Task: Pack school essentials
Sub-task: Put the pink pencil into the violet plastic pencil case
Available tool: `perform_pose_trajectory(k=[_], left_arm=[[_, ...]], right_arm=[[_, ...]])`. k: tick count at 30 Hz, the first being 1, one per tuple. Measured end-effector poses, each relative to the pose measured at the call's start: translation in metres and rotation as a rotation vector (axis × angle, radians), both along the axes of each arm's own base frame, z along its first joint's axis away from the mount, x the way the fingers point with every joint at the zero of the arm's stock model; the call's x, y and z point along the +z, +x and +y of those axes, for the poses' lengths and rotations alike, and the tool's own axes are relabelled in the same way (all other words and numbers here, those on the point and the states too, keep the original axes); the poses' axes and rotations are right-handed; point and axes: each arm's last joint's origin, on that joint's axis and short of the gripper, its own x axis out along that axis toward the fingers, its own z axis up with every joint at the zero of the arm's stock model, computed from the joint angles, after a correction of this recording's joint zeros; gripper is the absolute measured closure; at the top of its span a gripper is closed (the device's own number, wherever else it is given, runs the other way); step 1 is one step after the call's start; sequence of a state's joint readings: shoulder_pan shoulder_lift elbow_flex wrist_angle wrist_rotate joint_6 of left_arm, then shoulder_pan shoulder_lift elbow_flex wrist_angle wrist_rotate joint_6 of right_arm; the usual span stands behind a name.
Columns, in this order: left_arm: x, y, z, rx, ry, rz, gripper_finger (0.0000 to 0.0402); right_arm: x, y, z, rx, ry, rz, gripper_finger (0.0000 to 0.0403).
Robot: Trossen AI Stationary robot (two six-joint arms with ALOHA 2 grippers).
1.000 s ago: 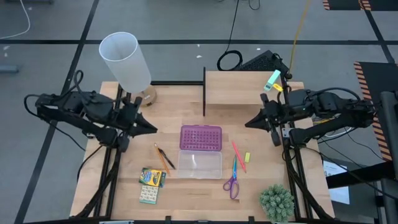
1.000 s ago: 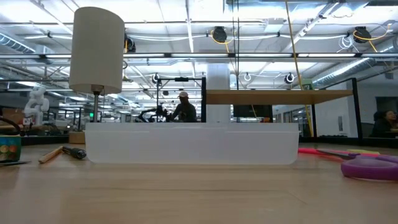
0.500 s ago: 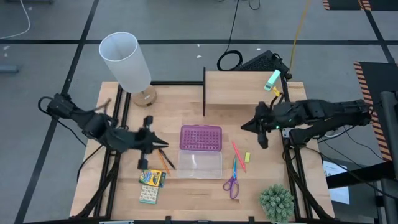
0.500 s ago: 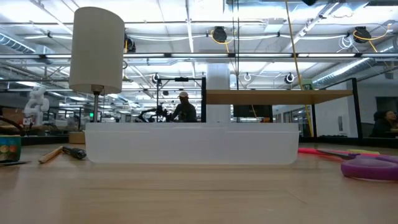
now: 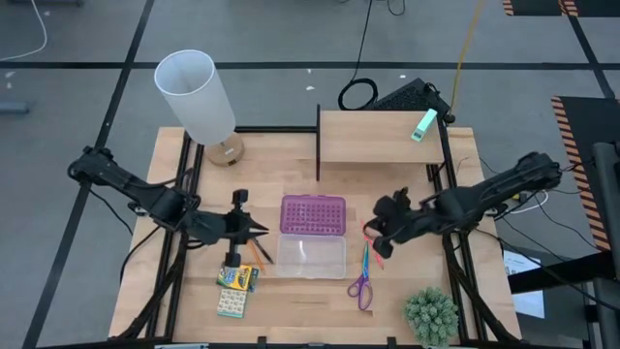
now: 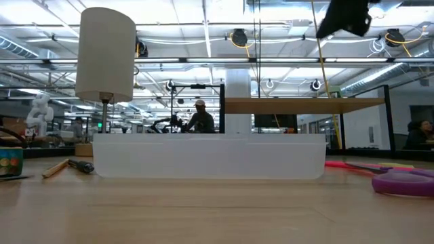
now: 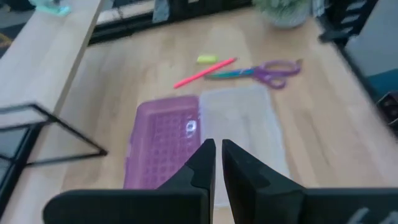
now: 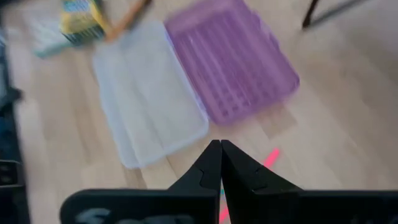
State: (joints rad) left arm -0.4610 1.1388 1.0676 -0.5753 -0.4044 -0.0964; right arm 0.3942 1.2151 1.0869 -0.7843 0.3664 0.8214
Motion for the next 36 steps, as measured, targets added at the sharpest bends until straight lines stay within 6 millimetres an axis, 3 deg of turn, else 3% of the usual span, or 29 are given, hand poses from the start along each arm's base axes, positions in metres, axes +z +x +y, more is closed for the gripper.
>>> perform_pose_trajectory(k=[8,20,26,36], left_arm=[[0.001,0.000,-0.001,-0.018,0.001,-0.010,0.0369],[0.002,-0.002,0.000,-0.073,0.089,-0.005,0.0369],[0.011,-0.011,0.010,-0.051,0.079,-0.033,0.0369],[0.014,-0.012,0.015,-0.067,0.112,-0.055,0.0369]], right_arm=[[-0.028,0.005,0.014,-0.100,0.015,0.164,0.0390],[-0.044,0.005,0.034,-0.131,0.038,0.219,0.0290],[-0.053,0.005,0.046,-0.122,0.018,0.243,0.0254],[-0.074,0.007,0.065,-0.018,-0.065,0.316,0.0240]])
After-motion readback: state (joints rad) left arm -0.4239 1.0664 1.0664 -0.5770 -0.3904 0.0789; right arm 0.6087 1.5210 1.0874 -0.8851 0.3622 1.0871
